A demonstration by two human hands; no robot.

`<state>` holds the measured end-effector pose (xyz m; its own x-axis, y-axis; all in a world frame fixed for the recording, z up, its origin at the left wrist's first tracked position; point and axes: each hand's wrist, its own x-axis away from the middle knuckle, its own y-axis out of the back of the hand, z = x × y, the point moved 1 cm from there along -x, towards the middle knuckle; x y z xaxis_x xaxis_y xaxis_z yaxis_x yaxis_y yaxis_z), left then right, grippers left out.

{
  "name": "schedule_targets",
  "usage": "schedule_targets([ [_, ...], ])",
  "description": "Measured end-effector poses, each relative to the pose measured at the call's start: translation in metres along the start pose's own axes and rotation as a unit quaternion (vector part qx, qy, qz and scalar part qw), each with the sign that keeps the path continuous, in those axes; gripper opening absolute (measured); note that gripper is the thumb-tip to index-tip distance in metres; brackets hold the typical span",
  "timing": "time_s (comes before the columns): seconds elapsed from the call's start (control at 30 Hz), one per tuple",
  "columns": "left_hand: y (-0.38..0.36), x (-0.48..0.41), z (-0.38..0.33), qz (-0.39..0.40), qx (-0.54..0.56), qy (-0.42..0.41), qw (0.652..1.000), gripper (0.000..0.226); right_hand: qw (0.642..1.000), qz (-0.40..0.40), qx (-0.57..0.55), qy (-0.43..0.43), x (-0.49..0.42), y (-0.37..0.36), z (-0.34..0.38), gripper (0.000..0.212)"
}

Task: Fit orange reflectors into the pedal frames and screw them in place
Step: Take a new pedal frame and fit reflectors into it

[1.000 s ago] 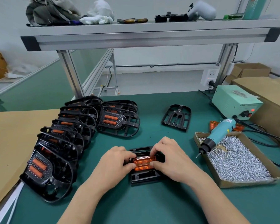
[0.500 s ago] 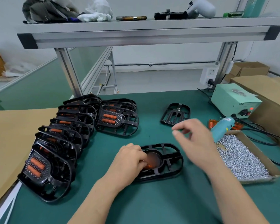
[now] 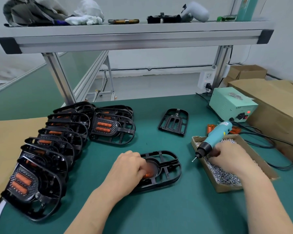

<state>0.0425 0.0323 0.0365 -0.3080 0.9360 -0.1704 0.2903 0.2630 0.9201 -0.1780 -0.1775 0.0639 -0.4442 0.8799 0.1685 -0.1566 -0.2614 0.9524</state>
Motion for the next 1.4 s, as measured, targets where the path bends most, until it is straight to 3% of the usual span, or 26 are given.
schedule_targets([
  [0.2,0.003,-0.004,-0.011,-0.013,0.044,0.022,0.999,0.008,1.000,0.001,-0.022,0.006,-0.005,-0.002,-0.004,0.015],
  [0.43,0.010,-0.008,-0.027,-0.058,0.150,0.046,0.986,0.010,0.996,-0.062,-0.062,0.008,0.003,0.012,-0.008,0.031],
  [0.57,0.009,-0.010,-0.042,-0.095,0.272,0.088,0.953,0.018,0.971,-0.119,-0.206,0.037,0.013,0.027,0.000,0.032],
  [0.67,0.008,-0.013,-0.056,-0.120,0.358,0.105,0.920,0.018,0.927,-0.084,-0.354,0.097,0.026,0.025,0.030,0.031],
  [0.73,0.008,-0.017,-0.063,-0.123,0.390,0.104,0.907,0.018,0.909,-0.053,-0.389,0.137,0.032,0.013,0.049,0.029],
  [1.0,0.009,-0.021,-0.072,-0.115,0.441,0.116,0.883,0.026,0.876,-0.083,-0.441,0.178,0.034,-0.015,0.078,0.031],
  [1.13,0.005,-0.016,-0.072,-0.166,0.440,0.133,0.873,0.024,0.878,-0.096,-0.426,0.194,0.035,-0.017,0.080,0.032],
  [1.3,0.002,-0.011,-0.072,-0.164,0.449,0.104,0.872,0.031,0.880,-0.060,-0.427,0.198,0.035,-0.017,0.078,0.044],
  [1.4,0.001,-0.011,-0.067,-0.167,0.445,0.099,0.874,0.025,0.905,-0.135,-0.388,0.106,0.025,-0.011,0.059,0.046],
])
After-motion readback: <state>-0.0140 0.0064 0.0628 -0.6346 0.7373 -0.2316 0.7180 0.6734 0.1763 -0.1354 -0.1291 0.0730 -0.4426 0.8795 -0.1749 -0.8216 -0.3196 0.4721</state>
